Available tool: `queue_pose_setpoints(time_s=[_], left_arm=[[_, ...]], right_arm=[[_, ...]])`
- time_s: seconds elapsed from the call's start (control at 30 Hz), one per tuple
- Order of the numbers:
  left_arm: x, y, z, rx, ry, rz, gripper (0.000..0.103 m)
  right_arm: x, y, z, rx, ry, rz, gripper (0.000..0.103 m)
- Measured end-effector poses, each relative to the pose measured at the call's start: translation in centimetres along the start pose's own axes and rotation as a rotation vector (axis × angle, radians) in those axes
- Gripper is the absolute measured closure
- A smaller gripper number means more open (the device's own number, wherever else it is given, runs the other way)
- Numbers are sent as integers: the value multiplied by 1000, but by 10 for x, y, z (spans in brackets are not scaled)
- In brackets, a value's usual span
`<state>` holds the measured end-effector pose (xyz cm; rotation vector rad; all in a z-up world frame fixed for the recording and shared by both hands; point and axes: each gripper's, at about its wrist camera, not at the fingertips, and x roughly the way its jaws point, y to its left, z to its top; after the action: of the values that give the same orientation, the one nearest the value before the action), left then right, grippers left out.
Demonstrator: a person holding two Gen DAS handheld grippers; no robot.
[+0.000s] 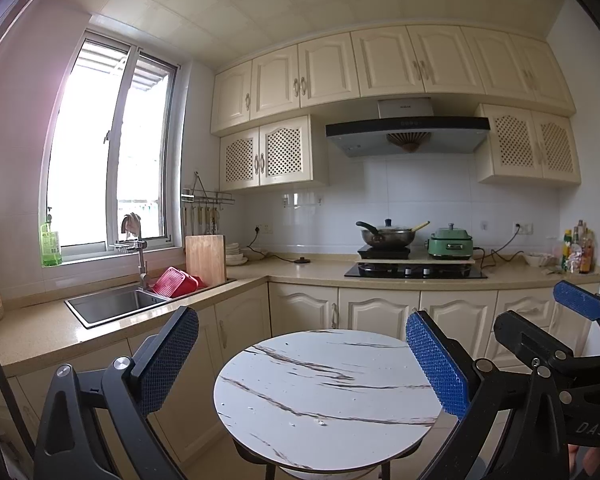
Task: Collect trash
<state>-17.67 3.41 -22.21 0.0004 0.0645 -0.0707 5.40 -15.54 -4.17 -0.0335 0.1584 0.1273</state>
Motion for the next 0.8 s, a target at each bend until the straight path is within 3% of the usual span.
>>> queue_pose_setpoints(time_s=[0.8], left_arm=[[6, 10, -4, 4, -11, -5, 1]], right_arm=[[1, 1, -1, 7, 4, 1, 0]])
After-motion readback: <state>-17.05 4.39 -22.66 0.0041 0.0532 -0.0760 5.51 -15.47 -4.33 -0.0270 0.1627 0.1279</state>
